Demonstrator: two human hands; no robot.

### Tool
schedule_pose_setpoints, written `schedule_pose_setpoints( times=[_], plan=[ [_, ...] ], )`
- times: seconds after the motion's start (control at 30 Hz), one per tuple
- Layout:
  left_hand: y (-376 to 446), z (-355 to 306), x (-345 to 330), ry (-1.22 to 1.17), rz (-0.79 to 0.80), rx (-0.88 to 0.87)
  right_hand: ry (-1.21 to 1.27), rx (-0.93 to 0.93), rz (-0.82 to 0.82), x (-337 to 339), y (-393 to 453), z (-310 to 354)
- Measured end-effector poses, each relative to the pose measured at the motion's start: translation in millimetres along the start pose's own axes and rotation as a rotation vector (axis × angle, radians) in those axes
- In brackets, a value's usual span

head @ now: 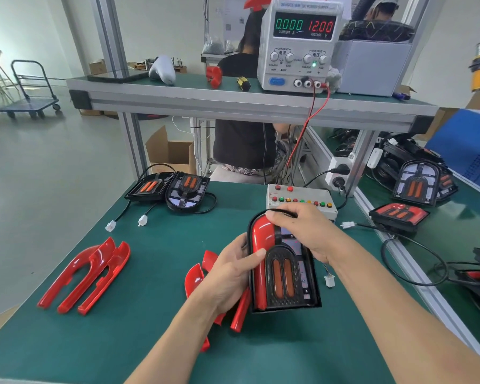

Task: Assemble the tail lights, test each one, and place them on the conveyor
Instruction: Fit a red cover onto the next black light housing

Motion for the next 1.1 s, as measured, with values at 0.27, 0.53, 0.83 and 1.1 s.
schedule_pose_setpoints(
  times=[0.27,0.53,0.83,1.1],
  plan=[
    [-0.2,0.3,-6.4,0.054,0.071,0.004,0.090,-0.026,-0.096,5.5,-1.3,-2.6],
    [3.2,5.3,-8.0,-0.024,0.002,-0.007,-0.008,-0.042,-0.145,4.2,-9.4,6.1],
    [6.5,-1.3,-3.3,-0.207,-0.163,-0.013,0.017,-0.080,-0.230,12.2,-83.0,-22.1],
    [11.7,-16.9,6.5,-0.363,-0.335,0.069,-0.083,-0.147,-0.440,-30.0,-135.2,-85.1]
  ],
)
Point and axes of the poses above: each hand's wrist, its own y-axis towards the middle knuckle, its own x-axis out of the back of the hand, z = x × y, the point moved 1 cm from there along y, towards the middle knuckle
